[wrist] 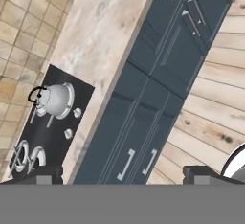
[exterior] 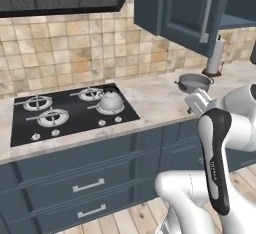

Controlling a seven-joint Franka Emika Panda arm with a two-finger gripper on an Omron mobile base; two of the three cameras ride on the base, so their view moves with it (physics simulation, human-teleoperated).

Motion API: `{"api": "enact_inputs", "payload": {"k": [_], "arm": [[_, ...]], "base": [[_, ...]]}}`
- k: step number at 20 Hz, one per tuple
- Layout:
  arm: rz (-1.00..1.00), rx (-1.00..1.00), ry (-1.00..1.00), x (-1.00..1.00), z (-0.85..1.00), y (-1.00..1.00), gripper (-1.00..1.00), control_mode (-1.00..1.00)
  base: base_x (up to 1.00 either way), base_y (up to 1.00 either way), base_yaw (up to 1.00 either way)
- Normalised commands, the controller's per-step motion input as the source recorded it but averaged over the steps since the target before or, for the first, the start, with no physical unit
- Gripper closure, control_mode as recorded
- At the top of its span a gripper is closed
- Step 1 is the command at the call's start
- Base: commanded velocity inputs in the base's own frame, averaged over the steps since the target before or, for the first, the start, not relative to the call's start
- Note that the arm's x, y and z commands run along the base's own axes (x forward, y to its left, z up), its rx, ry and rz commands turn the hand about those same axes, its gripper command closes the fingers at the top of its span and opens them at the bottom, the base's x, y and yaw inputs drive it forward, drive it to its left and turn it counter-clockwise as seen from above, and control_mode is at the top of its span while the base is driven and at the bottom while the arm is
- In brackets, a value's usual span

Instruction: Pick the kettle from the cabinet and place it on a stove burner. Then pick the pot from the counter and place it on another stove burner. Finally, turn both burners on.

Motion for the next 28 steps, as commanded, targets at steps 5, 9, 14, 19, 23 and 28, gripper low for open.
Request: {"api": "enact_inputs", "payload": {"k": [5,9,14,19,23,28], "arm": [[0.00,0.00,0.00,0.00,0.00,0.00,-1.00,1.00],[0.00,0.00,0.00,0.00,0.00,0.00,-1.00,1.00],[0.00,0.00,0.00,0.00,0.00,0.00,-1.00,1.00],[0.00,0.00,0.00,0.00,0.00,0.00,-1.00,1.00],[0.00,0.00,0.00,0.00,0.00,0.00,-1.00,1.00],[0.00,0.00,0.00,0.00,0.00,0.00,-1.00,1.00]], "base": [[0.05,-0.49,0.00],[0.06,-0.49,0.00],[0.12,-0.49,0.00],[0.18,-0.49,0.00],[0.20,-0.50,0.00],[0.44,-0.49,0.01]]}}
